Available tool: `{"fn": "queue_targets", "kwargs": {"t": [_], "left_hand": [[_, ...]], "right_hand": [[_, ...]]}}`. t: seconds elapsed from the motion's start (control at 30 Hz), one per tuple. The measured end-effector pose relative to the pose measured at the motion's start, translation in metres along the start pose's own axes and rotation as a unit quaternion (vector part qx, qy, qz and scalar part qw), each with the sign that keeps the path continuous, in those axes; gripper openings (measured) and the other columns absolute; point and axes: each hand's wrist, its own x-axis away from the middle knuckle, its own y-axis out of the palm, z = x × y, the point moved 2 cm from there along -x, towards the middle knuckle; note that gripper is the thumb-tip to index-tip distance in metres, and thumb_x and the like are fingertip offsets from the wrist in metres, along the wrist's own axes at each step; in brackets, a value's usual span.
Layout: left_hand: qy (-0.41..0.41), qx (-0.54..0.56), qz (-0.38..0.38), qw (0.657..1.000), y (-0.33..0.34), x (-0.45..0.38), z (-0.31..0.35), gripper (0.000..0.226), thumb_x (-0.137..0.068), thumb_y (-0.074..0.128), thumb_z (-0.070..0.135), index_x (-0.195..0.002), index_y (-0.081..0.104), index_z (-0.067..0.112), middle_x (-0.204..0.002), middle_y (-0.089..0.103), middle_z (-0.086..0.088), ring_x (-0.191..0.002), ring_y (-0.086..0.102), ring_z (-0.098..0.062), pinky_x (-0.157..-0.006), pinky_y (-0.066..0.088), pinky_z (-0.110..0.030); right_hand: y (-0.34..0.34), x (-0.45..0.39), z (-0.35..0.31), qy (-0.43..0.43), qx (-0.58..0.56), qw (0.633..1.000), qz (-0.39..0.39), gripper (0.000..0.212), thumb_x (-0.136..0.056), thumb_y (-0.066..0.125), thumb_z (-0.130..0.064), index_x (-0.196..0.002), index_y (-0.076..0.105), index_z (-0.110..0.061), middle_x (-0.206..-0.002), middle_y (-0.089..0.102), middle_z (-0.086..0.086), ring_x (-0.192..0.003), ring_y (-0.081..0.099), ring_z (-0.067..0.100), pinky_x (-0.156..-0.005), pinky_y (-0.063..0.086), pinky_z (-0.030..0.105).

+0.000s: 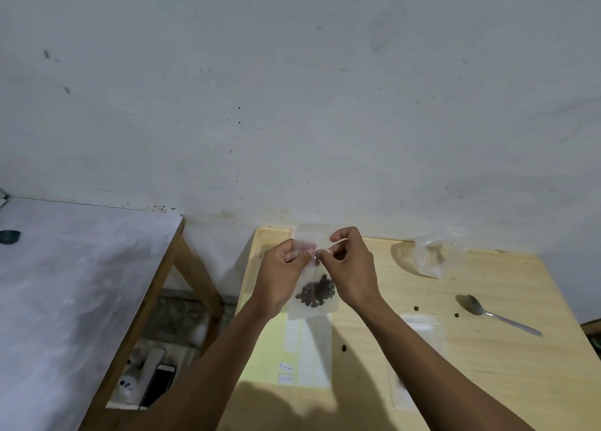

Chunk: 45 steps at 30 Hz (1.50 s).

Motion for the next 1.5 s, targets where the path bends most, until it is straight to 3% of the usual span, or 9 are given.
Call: {"fn": "queue_targets", "kwargs": {"t": [0.2, 0.33, 0.57, 0.8, 0.97, 1.1, 1.2, 1.37, 1.5], "left_hand": [[0.019, -0.014, 0.021, 0.999, -0.007, -0.001, -0.001, 0.005, -0.091, 0.068, 0.013, -0.093, 0.072, 0.011, -0.088, 0.075, -0.002, -0.083, 0.072, -0.014, -0.081, 0.054, -0.021], [0.015, -0.011, 0.002, 1.0, -0.008, 0.0, -0.008, 0.006, -0.092, 0.066, 0.012, -0.094, 0.072, 0.012, -0.09, 0.074, 0.0, -0.085, 0.071, -0.01, -0.083, 0.052, -0.024], [-0.023, -0.01, 0.018, 1.0, -0.011, -0.006, -0.024, 0.011, -0.093, 0.063, 0.012, -0.097, 0.074, 0.012, -0.095, 0.076, 0.003, -0.094, 0.07, -0.012, -0.085, 0.051, -0.021], [-0.112, -0.046, 0.092, 0.988, -0.02, -0.032, -0.049, 0.023, -0.093, 0.062, 0.023, -0.108, 0.064, 0.005, -0.09, 0.063, 0.003, -0.081, 0.056, -0.013, -0.068, 0.04, -0.025], [-0.177, -0.123, 0.006, 0.976, -0.017, -0.037, -0.081, 0.044, -0.089, 0.068, 0.023, -0.128, 0.048, 0.021, -0.11, 0.066, 0.0, -0.09, 0.065, -0.015, -0.069, 0.05, -0.025], [-0.118, -0.196, -0.029, 0.973, -0.013, -0.048, -0.099, 0.055, -0.082, 0.075, 0.018, -0.128, 0.05, 0.033, -0.121, 0.063, 0.007, -0.103, 0.063, -0.014, -0.086, 0.056, -0.031], [-0.086, -0.252, -0.028, 0.963, -0.009, -0.065, -0.096, 0.06, -0.082, 0.074, 0.01, -0.134, 0.048, 0.027, -0.119, 0.061, 0.01, -0.106, 0.06, -0.013, -0.085, 0.05, -0.025], [-0.08, -0.318, -0.019, 0.944, -0.006, -0.09, -0.106, 0.066, -0.083, 0.075, 0.018, -0.14, 0.043, 0.023, -0.118, 0.066, 0.0, -0.096, 0.063, -0.015, -0.077, 0.052, -0.025], [-0.079, -0.343, -0.007, 0.936, -0.007, -0.094, -0.115, 0.058, -0.084, 0.074, 0.018, -0.135, 0.046, 0.023, -0.11, 0.066, 0.004, -0.089, 0.062, -0.011, -0.06, 0.04, -0.003]], "right_hand": [[-0.001, -0.002, 0.011, 0.096, -0.062, 0.993, 0.012, 0.073, -0.066, 0.089, -0.035, -0.123, 0.046, -0.019, -0.111, 0.06, 0.004, -0.101, 0.061, 0.019, -0.086, 0.051, 0.032], [0.002, -0.003, 0.015, 0.144, -0.164, 0.975, -0.033, 0.042, -0.073, 0.085, -0.01, -0.108, 0.06, -0.011, -0.099, 0.074, 0.007, -0.092, 0.072, 0.02, -0.081, 0.055, 0.029], [0.0, -0.007, 0.024, 0.164, -0.144, 0.974, -0.054, 0.025, -0.087, 0.069, -0.003, -0.109, 0.059, -0.01, -0.088, 0.073, 0.007, -0.069, 0.064, 0.016, -0.067, 0.048, 0.023], [0.005, 0.007, 0.072, 0.219, -0.064, 0.95, -0.213, 0.048, -0.09, 0.064, 0.0, -0.13, 0.049, -0.022, -0.091, 0.064, 0.011, -0.075, 0.06, 0.022, -0.065, 0.05, 0.033], [0.014, 0.003, 0.102, 0.234, -0.053, 0.96, -0.147, 0.07, -0.09, 0.057, 0.008, -0.145, 0.035, -0.029, -0.083, 0.058, 0.022, -0.072, 0.056, 0.026, -0.065, 0.055, 0.038], [0.026, -0.019, 0.111, 0.221, -0.027, 0.969, -0.107, 0.071, -0.09, 0.059, 0.004, -0.15, 0.034, -0.025, -0.092, 0.061, 0.026, -0.076, 0.063, 0.027, -0.072, 0.06, 0.041], [0.033, -0.035, 0.111, 0.211, -0.018, 0.972, -0.102, 0.068, -0.087, 0.065, 0.001, -0.145, 0.039, -0.025, -0.084, 0.058, 0.006, -0.081, 0.063, 0.022, -0.08, 0.059, 0.045], [0.039, -0.053, 0.114, 0.175, -0.004, 0.981, -0.086, 0.034, -0.085, 0.065, 0.004, -0.107, 0.05, -0.018, -0.072, 0.054, -0.009, -0.063, 0.055, 0.002, -0.06, 0.048, 0.011], [0.049, -0.06, 0.124, 0.161, 0.049, 0.982, -0.08, 0.03, -0.077, 0.062, 0.003, -0.1, 0.058, -0.016, -0.066, 0.051, -0.003, -0.068, 0.049, 0.018, -0.058, 0.042, 0.022]]}}
